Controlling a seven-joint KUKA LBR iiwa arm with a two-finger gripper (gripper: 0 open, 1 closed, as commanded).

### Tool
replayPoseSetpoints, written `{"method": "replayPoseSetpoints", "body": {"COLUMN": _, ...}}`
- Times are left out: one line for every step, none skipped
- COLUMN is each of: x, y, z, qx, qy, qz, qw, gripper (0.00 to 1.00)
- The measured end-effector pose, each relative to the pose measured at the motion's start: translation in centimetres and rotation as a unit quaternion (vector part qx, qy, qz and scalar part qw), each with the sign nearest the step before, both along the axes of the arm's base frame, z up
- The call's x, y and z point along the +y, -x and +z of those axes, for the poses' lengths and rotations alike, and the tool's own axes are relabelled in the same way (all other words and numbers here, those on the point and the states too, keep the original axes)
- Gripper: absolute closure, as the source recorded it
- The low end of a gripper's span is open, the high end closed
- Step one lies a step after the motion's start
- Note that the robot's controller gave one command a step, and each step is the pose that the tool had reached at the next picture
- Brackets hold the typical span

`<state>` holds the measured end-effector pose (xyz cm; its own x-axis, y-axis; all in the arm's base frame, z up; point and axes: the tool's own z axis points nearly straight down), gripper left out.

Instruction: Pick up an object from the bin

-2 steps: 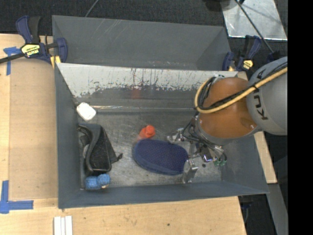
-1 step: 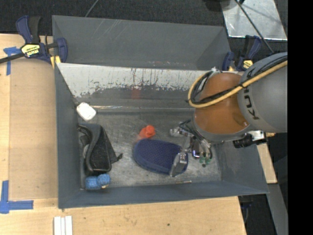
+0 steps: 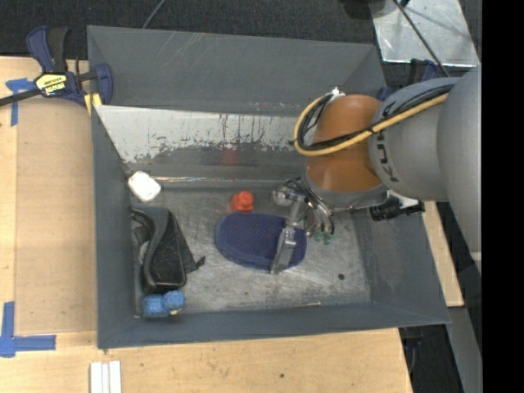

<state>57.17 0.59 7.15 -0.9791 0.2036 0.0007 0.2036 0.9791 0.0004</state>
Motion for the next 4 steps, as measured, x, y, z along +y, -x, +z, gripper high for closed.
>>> {"method": "replayPoseSetpoints", "body": {"x": 0.0, "y": -0.2, "z": 0.3, "qx": -0.0020, "qy": 0.000, "qz": 0.001, "qw": 1.0000, "gripper": 0.00}}
{"method": "replayPoseSetpoints", "body": {"x": -0.1, "y": -0.6, "z": 0.7, "qx": -0.0096, "qy": 0.001, "qz": 0.001, "qw": 1.0000, "gripper": 1.00}}
{"method": "replayPoseSetpoints", "body": {"x": -0.1, "y": -0.9, "z": 7.0, "qx": -0.0056, "qy": 0.000, "qz": 0.002, "qw": 1.0000, "gripper": 1.00}}
{"method": "replayPoseSetpoints", "body": {"x": -0.2, "y": -1.1, "z": 11.4, "qx": -0.0048, "qy": 0.000, "qz": 0.004, "qw": 1.0000, "gripper": 1.00}}
